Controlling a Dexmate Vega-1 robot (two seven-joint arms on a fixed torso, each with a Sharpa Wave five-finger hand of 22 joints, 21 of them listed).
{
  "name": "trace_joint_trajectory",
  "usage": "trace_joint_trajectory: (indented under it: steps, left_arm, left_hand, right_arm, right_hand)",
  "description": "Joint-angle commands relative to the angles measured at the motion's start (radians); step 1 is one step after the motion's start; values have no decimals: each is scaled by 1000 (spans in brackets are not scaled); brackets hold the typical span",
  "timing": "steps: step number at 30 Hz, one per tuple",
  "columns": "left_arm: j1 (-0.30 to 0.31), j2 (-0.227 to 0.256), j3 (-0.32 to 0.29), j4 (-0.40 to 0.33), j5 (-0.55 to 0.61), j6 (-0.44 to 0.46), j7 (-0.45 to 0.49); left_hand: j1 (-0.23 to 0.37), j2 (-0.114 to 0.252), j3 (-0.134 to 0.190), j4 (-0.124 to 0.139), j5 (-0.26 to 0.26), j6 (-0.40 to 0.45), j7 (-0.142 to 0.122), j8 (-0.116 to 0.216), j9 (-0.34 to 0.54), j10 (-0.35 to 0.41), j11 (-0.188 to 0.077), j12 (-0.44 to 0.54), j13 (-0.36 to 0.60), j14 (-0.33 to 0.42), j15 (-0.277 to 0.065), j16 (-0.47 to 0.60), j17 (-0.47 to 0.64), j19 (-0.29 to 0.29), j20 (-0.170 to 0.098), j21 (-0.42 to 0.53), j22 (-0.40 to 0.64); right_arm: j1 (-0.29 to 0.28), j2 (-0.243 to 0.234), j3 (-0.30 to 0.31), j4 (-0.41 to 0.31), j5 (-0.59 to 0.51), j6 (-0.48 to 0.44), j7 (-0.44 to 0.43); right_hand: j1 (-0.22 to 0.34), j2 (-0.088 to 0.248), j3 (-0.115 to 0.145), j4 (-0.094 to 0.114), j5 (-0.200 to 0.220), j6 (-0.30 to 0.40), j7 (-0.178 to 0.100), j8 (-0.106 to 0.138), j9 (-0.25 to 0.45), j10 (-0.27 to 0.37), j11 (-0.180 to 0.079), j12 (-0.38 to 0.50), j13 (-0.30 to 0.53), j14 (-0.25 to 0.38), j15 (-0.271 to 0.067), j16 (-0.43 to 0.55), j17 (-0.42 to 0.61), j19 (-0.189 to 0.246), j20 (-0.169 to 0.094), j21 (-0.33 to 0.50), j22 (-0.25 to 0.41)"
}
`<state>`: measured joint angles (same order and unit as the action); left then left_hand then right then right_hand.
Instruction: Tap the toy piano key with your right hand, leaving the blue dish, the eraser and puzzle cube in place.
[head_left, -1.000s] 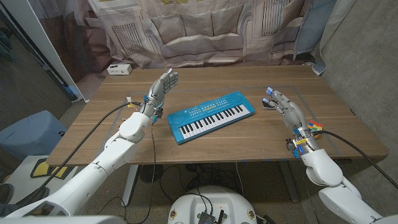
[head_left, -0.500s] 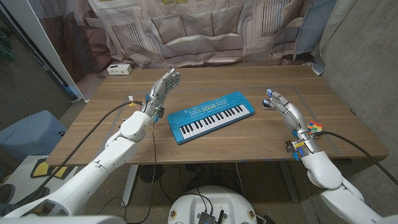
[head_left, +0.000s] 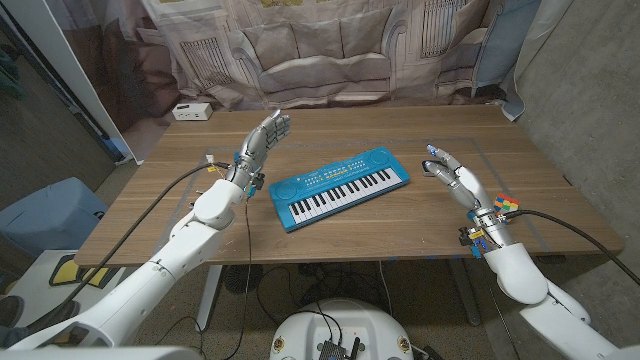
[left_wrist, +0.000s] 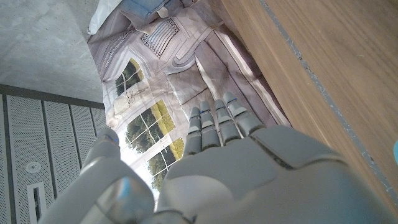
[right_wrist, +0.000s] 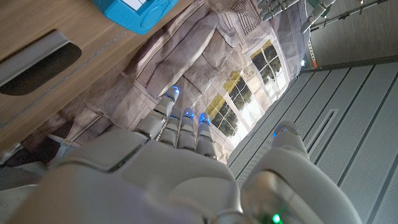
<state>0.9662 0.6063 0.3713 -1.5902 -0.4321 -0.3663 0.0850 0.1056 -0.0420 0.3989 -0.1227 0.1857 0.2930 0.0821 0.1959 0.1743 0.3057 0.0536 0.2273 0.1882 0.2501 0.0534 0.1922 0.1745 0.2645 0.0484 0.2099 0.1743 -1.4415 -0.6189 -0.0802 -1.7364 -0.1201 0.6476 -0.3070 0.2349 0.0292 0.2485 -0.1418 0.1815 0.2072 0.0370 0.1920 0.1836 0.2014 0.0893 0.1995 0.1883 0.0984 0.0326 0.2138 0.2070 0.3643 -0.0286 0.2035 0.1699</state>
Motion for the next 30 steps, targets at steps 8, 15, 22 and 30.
trace_joint_trajectory:
  steps: [8, 15, 22, 30]
  left_arm:
    - [1, -9, 0, 0, 4, -6, 6]
    - [8, -12, -3, 4, 0, -11, 11]
    - [20, -7, -7, -8, -2, -5, 17]
    - [28, -3, -10, -17, -1, -2, 22]
  left_hand:
    - [14, 1, -2, -3, 5, 12, 0, -2, 5, 7, -7, -1, 5, 12, -2, -1, 4, 7, 0, -3, 5]
    - [14, -1, -5, -3, 4, 32, 0, 2, 5, 33, -9, 4, 5, 39, -14, 5, 4, 48, -18, 9, 4]
    - [15, 0, -6, -4, 4, 31, 5, -1, 5, 20, 7, -5, 5, 36, -9, 1, 4, 37, -10, 1, 4]
    - [16, 1, -6, -4, 4, 25, 5, -5, 5, 17, 8, -8, 5, 32, -3, -2, 4, 31, -5, -4, 4]
  right_arm:
    - [35, -39, -6, -22, -186, -57, -95]
    - [37, -54, -18, -46, -279, -99, -148]
    - [31, -69, -29, -61, -324, -125, -200]
    - [28, -91, -43, -75, -356, -163, -230]
  right_hand:
    - [14, 1, -5, 2, 6, -1, -14, 2, 4, -27, -19, -9, 4, -6, -8, -2, 4, -7, -6, -7, 2]
    - [15, -1, -8, 2, 7, 3, -36, 4, 4, -28, -30, -8, 4, -18, -17, -6, 4, -17, -9, -11, 2]
    - [13, -3, -14, 5, 9, 18, -38, 8, 5, -18, -30, -2, 3, -48, -22, -16, 3, -110, -12, -35, 2]
    - [11, -8, -23, 6, 13, 136, -53, 40, 6, 23, -46, 9, 2, -98, -39, -22, -1, -185, -44, -23, 2]
